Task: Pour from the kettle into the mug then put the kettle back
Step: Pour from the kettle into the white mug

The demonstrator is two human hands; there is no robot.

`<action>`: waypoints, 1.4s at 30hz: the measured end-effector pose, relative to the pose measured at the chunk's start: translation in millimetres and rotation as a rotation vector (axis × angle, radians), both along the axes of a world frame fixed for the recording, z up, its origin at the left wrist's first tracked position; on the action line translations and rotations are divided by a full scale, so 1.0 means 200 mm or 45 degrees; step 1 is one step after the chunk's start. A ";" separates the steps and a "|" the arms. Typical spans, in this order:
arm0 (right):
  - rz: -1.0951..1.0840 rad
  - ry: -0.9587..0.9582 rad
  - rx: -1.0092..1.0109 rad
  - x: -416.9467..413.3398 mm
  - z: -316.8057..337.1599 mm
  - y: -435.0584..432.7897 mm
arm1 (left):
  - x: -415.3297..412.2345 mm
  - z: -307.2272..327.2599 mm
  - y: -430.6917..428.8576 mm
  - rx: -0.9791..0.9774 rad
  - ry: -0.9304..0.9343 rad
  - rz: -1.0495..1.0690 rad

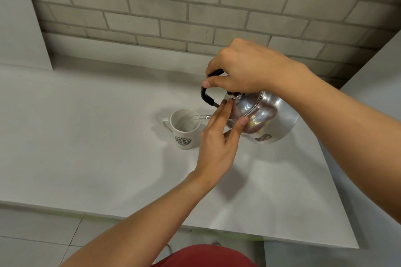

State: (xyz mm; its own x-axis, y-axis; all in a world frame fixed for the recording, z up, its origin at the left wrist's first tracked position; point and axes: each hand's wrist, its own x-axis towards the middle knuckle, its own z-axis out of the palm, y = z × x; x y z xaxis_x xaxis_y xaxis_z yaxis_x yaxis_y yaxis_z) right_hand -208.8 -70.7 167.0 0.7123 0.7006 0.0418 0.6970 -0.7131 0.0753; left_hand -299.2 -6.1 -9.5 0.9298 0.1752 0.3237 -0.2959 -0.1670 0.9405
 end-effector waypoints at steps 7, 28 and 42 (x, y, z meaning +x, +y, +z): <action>-0.025 0.018 -0.041 -0.02 0.02 0.02 | -0.01 0.02 -0.01 -0.025 -0.005 0.010; 0.008 0.016 -0.091 0.00 0.06 0.05 | -0.02 0.07 -0.02 -0.136 -0.028 -0.021; 0.010 0.015 -0.118 0.01 0.06 0.07 | -0.01 0.05 -0.02 -0.197 -0.011 -0.035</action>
